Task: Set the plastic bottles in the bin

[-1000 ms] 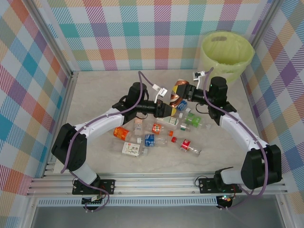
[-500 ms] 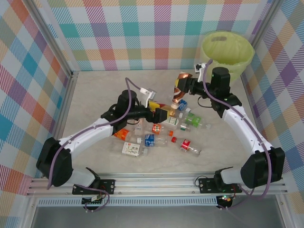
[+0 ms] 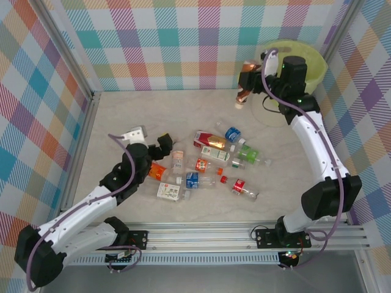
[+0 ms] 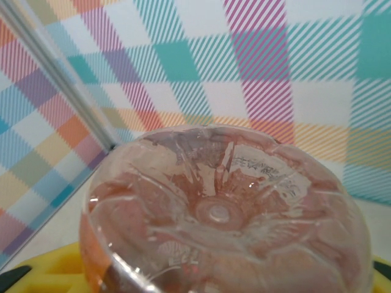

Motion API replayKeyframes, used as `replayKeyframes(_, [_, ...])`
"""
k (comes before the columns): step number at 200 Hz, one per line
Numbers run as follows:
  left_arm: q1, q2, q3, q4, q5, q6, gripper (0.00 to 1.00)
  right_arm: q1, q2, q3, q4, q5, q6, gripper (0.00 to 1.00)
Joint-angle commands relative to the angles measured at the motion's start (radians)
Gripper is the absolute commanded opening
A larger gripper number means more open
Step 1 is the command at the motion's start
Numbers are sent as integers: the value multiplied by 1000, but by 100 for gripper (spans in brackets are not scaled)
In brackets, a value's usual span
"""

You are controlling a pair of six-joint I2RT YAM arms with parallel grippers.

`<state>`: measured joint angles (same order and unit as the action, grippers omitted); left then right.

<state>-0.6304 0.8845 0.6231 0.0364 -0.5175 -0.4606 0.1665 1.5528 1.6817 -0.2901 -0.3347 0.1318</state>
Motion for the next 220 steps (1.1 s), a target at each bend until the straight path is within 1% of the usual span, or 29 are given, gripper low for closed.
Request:
replayKeyframes(1, [29,-76,-37,-88,-166,-94,100,-39,50,126,-3,74,-51,47])
replayKeyframes(16, [47,-103,-36,-149,-157,-112,100,-60,93,198,3,126,-48,46])
replayKeyframes(39, [67,-103,-21,-207,-138,-132,100,-87,156,286,35,220,-32,46])
replayKeyframes(76, [90,-77,-25,-179,-83,-152,100,-129,239,375,138,339,26,47])
replayKeyframes(81, [93,-73,-26,-173,-76,-155,100,-135,250,380,156,369,33,47])
replayKeyframes(101, [102,-53,-28,-159,-47,-162,100,-148,294,394,191,468,22,47])
replayKeyframes(117, [112,-38,-26,-158,-29,-167,100,-158,328,393,196,513,20,48])
replayKeyframes(137, [125,-24,-20,-168,-7,-177,100,-175,379,416,160,522,19,49])
replayKeyframes(151, [134,-21,-18,-174,6,-181,100,-192,428,472,84,514,32,50])
replayKeyframes(174, [146,-21,-20,-185,10,-192,100,-230,505,575,-74,446,85,50])
replayKeyframes(195, [160,-21,-25,-193,19,-205,100,-247,539,584,-122,397,92,51])
replayKeyframes(220, [183,-11,-24,-225,28,-236,100,-258,592,638,-222,335,92,52])
